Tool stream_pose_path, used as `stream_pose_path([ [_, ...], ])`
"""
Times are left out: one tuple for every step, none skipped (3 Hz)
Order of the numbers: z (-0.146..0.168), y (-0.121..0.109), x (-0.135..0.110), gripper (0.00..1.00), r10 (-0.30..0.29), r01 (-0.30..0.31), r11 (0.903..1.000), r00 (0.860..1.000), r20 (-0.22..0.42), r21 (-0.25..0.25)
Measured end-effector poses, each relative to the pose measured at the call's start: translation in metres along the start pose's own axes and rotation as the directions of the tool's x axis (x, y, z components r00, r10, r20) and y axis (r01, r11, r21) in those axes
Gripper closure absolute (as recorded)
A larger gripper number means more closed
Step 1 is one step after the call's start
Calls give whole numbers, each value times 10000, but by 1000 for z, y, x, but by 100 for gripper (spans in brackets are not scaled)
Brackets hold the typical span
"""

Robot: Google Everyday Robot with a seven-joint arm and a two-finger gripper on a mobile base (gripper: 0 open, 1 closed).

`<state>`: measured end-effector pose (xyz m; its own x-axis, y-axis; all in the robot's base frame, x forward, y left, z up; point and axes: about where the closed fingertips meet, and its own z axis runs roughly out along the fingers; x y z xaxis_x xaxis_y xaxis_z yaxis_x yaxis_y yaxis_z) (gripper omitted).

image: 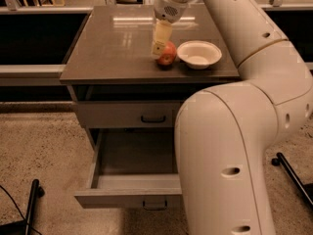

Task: Place apple into middle drawer

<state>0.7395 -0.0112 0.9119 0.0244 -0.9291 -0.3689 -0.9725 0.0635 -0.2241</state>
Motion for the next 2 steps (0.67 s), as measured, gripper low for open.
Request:
stream_pose_path([
  [17, -7, 20, 0, 221, -223, 9997, 9989, -409, -24],
  [31, -8, 32, 0, 228, -241, 9996, 9973, -696, -175],
])
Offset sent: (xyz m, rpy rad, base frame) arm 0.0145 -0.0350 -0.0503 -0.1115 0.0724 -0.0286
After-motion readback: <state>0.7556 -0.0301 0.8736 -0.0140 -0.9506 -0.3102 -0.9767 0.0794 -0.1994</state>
